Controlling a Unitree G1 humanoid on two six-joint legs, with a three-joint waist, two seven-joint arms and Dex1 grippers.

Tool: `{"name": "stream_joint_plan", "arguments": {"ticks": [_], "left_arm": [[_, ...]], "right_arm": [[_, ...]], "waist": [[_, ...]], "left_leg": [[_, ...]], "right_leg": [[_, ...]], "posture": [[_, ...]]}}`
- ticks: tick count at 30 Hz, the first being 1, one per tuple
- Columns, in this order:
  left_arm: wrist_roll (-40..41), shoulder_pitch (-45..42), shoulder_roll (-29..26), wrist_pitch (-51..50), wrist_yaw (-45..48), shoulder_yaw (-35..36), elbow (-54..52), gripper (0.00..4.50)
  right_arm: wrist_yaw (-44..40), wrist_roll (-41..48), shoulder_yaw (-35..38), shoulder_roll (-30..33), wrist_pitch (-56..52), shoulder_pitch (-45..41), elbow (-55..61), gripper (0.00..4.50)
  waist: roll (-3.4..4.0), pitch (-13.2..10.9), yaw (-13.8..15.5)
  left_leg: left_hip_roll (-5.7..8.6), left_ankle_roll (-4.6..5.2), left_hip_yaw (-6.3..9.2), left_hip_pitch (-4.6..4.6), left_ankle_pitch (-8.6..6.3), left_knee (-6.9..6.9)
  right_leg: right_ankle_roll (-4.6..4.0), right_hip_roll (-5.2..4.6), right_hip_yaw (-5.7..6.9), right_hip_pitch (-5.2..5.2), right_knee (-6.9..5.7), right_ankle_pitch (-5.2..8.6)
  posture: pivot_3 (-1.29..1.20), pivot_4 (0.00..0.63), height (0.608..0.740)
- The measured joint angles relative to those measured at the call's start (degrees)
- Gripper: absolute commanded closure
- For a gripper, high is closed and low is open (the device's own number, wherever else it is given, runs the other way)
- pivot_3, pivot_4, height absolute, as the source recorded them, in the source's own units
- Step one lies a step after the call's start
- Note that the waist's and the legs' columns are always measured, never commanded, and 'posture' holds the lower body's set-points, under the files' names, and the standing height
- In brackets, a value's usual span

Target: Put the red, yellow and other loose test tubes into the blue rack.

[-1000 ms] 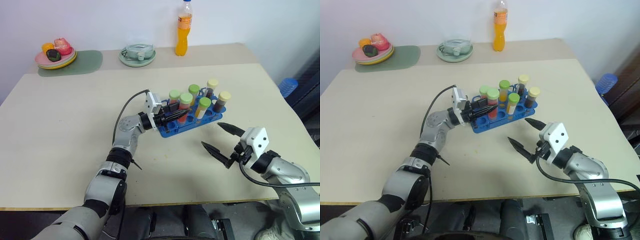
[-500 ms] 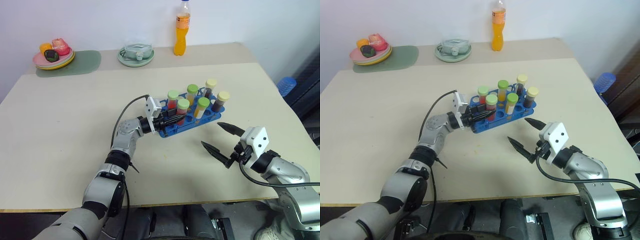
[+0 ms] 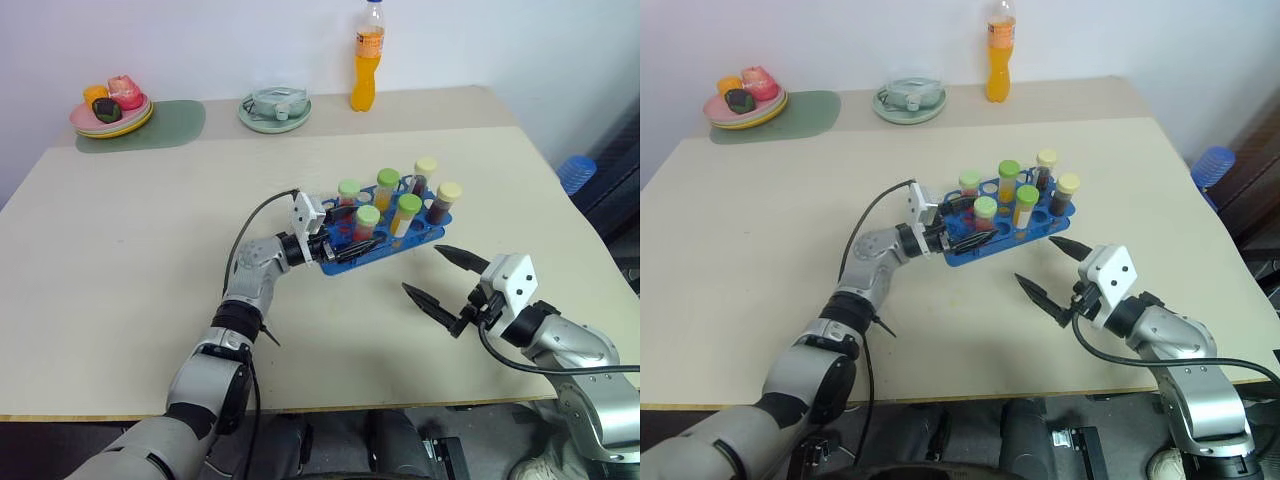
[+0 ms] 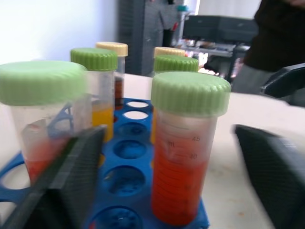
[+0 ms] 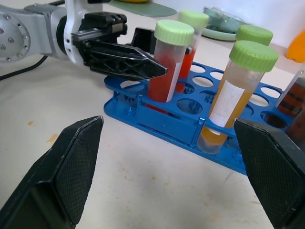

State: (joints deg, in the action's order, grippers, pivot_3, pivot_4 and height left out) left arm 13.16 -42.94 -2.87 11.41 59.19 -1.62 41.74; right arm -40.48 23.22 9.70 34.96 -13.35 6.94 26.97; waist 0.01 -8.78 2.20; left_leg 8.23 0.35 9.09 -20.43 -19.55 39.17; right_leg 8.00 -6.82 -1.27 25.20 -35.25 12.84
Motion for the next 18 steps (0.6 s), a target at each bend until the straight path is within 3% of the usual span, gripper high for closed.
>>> {"name": "stream_joint_plan", "arguments": {"ticks": [9, 18], "left_arm": [[-1.20, 11.35, -6.23, -6.49, -4.19, -2.04, -18.69, 0.03], [4.75, 24.46, -15.10, -12.55, -4.18, 1.40, -35.17, 0.03]], "right_arm": [[0.89, -1.11, 0.58, -0.01, 0.02, 0.66, -2.52, 0.00], [1.09, -1.64, 3.47, -0.08, 1.59, 0.21, -7.94, 0.00]], "waist": [[0.02, 0.01, -0.05], [0.05, 0.03, -0.02]], "left_leg": [[-0.02, 0.00, 0.00, 0.02, 0.00, -0.03], [-0.02, 0.00, 0.01, 0.05, 0.00, -0.04]], "right_leg": [[0.00, 0.01, -0.02, 0.01, -0.01, 0.00], [-0.01, 0.01, -0.02, -0.01, -0.01, 0.00]], "posture": [[0.00, 0.150, 0.740], [0.00, 0.150, 0.740]]}}
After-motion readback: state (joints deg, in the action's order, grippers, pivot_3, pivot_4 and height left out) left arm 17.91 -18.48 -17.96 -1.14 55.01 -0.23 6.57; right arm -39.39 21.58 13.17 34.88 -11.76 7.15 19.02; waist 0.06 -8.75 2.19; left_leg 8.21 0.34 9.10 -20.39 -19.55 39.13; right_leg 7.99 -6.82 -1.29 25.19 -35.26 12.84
